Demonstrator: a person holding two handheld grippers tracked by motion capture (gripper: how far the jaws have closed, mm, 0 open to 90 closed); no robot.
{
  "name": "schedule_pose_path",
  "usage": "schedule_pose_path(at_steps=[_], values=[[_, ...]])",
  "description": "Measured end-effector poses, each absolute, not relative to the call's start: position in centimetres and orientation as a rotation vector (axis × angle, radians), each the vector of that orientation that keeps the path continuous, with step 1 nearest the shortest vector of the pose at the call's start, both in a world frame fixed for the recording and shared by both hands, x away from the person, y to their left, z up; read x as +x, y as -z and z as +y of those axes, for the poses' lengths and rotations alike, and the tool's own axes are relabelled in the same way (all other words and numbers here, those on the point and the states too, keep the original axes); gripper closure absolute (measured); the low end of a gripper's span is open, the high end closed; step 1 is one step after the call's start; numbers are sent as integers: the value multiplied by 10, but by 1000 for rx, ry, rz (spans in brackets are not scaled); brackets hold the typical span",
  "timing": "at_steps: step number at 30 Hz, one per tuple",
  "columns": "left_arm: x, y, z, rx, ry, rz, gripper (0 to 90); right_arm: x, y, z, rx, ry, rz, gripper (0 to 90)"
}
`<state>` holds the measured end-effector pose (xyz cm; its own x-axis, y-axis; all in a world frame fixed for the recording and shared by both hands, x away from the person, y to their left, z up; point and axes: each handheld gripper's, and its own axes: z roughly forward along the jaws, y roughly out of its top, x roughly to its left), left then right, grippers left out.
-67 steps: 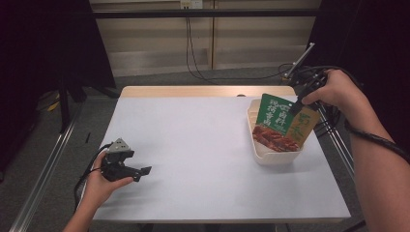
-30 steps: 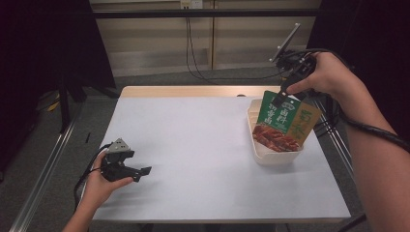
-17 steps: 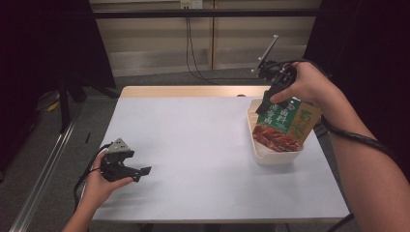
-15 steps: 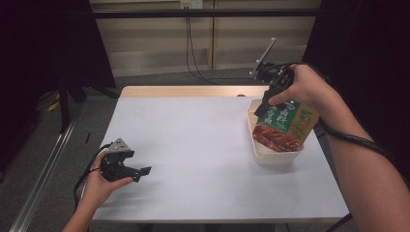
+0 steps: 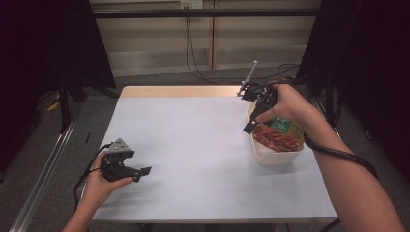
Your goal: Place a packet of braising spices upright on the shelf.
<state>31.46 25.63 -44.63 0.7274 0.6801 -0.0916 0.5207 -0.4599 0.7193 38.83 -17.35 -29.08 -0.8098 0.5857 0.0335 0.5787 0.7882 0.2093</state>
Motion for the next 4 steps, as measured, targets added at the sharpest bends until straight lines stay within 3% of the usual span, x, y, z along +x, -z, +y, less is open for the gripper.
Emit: schedule_pose_path(at_steps=[4], values=[[316, 447, 257, 2171, -262, 884, 55, 383, 307, -167, 921, -340, 2949, 163]])
